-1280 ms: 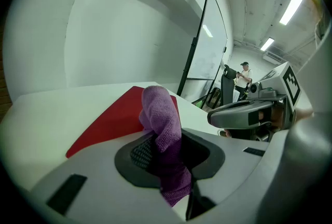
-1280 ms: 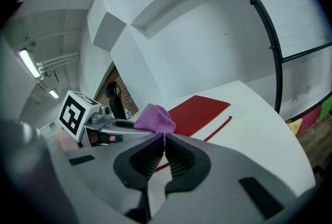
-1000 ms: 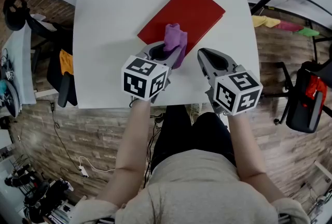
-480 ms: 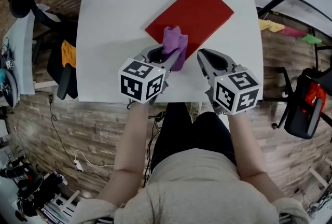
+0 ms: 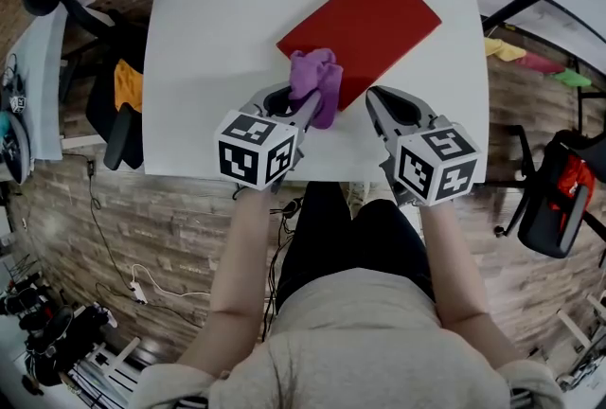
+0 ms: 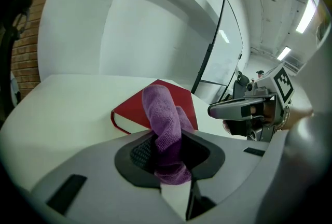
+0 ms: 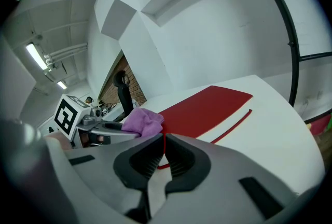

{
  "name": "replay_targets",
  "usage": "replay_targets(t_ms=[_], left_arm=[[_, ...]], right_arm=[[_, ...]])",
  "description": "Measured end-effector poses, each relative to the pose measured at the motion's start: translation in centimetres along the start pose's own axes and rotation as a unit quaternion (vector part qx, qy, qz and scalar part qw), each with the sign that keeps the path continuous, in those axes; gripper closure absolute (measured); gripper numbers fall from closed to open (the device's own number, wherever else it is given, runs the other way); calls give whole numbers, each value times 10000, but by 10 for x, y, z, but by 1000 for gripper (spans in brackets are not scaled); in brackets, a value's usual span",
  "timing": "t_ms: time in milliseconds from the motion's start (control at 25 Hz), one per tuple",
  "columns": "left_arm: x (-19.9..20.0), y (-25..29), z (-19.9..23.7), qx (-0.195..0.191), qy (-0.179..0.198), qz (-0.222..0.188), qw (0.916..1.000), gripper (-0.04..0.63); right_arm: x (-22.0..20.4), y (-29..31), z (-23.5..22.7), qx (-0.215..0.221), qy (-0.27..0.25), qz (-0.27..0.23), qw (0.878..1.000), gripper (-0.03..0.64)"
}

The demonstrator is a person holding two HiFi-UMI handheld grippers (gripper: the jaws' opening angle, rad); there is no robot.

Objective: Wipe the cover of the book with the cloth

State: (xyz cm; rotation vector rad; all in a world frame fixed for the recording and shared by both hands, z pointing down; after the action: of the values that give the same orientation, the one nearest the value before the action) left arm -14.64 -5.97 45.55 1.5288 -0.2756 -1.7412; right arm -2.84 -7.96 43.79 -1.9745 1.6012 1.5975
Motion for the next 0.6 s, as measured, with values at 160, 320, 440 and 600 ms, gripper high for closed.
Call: replay_targets(t_ms=[160,320,440,600], left_arm=[[-3,-5,4,35,48,-20,10000,488],[0,-13,5,-97,-217,-172,9996,488],[8,-21,2,-167,-319,-344,9988,488],[27,-29,-1,-240,-382,-632,9970,488]], right_arm=[[0,1,-1,-42,4,-6,10000,592],[4,1,1,-45,0,-27,10000,592],[8,-2,3,13,-56,-80,10000,592],[16,-7,0,-20,-108,-175,9998,592]])
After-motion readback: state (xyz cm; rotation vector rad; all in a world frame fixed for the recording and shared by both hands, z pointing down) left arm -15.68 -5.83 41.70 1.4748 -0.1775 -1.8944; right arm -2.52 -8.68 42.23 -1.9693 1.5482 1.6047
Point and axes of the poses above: the fingertips, and each gripper's own axes: y forward along the fingers, z to its left, x out of its top, the point moved 2 cm from there along -y, backward along the fingers, and after that the axes turned 2 degrees about x, right-handed, at the moved point
